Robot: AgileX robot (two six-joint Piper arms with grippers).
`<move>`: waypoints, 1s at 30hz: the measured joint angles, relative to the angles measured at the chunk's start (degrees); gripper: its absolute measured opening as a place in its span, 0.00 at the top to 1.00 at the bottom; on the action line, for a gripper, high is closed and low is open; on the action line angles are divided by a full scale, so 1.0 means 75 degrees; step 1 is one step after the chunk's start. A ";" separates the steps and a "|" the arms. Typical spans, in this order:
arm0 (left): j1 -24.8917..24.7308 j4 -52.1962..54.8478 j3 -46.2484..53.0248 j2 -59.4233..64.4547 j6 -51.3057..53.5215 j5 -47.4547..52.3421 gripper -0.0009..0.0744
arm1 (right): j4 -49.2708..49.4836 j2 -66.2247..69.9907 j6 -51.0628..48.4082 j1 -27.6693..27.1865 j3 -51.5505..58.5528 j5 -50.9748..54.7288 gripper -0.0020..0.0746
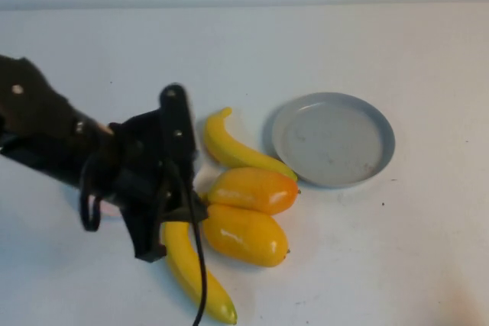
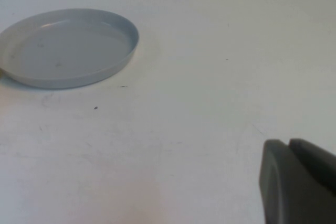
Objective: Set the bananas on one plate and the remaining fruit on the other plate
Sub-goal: Put one type of fruit in the left plate
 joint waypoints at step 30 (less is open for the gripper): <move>-0.1526 0.1615 -0.1730 0.2904 0.1079 -0.0816 0.10 | 0.0000 0.0000 0.0000 0.0000 0.0000 0.0000 0.99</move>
